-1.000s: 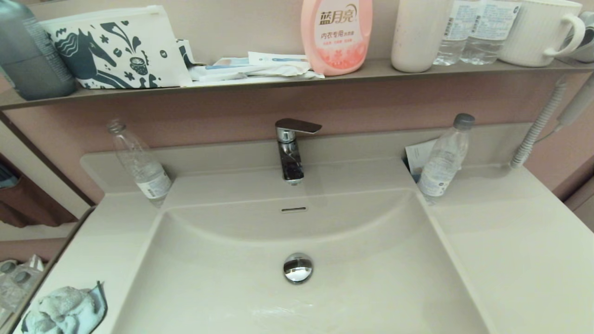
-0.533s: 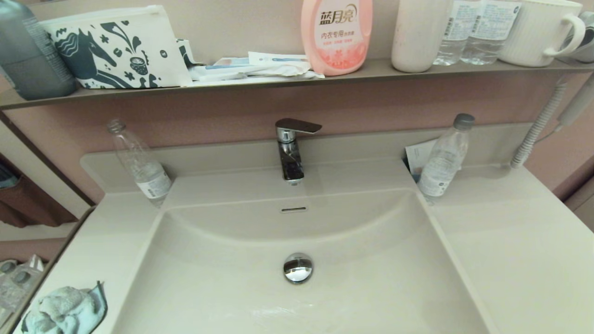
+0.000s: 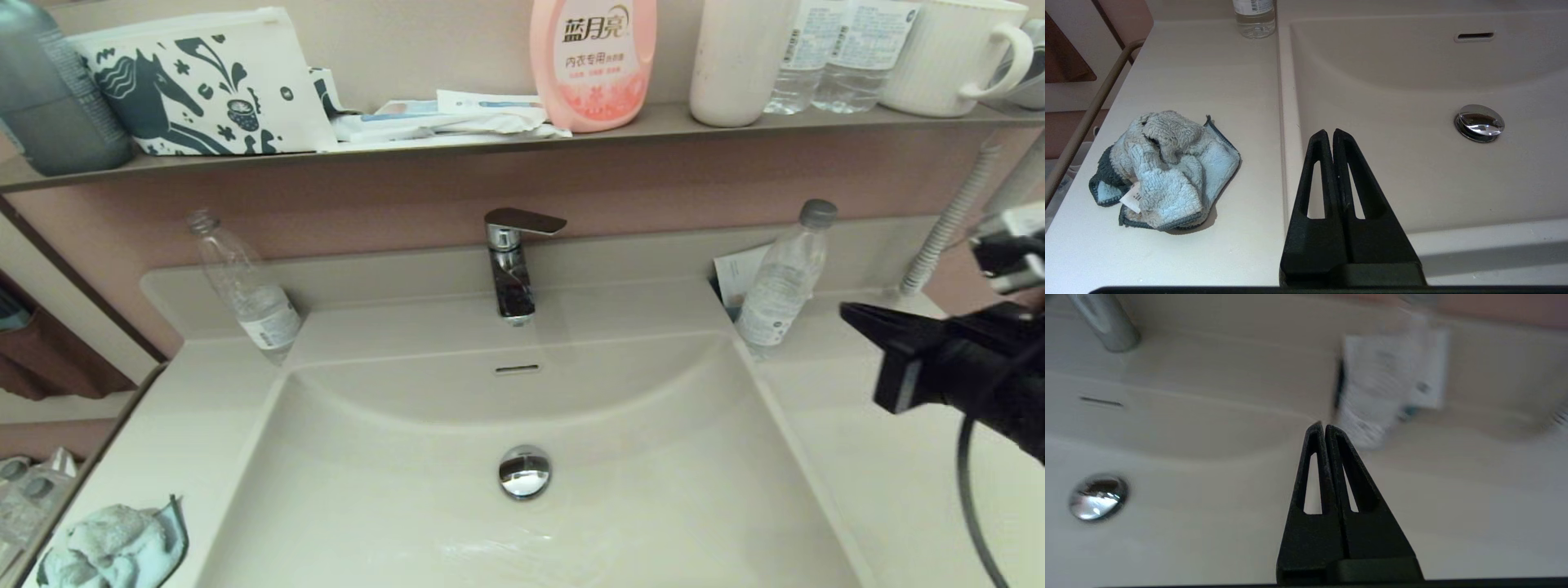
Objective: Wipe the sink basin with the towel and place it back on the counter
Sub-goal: Turn on the faucet
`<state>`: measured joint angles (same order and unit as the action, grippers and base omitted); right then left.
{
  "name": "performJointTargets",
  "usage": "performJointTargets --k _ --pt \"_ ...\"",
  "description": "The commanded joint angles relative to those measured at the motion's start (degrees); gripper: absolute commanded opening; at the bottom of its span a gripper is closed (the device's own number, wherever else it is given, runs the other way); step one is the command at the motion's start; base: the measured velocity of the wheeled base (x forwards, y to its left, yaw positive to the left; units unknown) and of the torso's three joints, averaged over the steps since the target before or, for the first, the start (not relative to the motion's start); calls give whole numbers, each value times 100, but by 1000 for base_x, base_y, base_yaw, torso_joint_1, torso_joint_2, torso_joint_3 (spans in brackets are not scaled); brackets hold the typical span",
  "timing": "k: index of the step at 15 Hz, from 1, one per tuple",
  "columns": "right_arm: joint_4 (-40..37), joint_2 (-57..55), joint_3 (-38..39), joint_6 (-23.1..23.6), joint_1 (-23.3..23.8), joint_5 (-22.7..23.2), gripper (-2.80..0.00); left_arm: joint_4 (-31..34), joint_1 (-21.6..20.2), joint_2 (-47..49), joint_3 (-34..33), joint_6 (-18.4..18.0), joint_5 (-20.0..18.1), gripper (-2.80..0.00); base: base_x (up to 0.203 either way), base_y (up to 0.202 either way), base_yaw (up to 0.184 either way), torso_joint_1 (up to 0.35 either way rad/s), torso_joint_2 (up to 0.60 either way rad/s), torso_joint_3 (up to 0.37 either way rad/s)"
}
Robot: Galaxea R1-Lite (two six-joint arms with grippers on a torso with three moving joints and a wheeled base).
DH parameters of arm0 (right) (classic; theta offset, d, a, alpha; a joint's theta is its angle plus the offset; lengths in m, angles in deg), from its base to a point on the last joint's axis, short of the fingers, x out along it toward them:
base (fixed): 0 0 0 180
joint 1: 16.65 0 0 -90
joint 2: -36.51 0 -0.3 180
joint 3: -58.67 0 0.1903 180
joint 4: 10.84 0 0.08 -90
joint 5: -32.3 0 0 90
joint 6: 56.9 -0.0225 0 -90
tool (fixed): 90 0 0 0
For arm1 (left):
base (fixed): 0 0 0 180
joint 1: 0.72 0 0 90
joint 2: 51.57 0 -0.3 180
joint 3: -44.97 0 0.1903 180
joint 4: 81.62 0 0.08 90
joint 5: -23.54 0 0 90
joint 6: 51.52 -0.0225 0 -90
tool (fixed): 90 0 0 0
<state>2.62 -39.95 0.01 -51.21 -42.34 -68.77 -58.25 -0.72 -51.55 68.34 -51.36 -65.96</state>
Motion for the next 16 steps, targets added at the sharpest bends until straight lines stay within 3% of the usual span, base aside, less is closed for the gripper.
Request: performJointTargets --k 1,7,9,16 --pt "122 -1083 -504 21 -403 -69 -280 0 0 -2 0 2 3 -280 0 0 0 0 0 0" --pt "982 -3373 -2505 115 -1085 -105 -280 0 0 -2 0 2 3 -280 0 0 0 0 0 0" --pt "1358 -4063 -3209 285 -1182 105 -280 0 0 -2 0 2 3 -280 0 0 0 0 0 0" --pt "1581 -5127 -5053 432 -1533 371 -280 0 0 3 0 2 3 -280 0 0 0 0 0 0"
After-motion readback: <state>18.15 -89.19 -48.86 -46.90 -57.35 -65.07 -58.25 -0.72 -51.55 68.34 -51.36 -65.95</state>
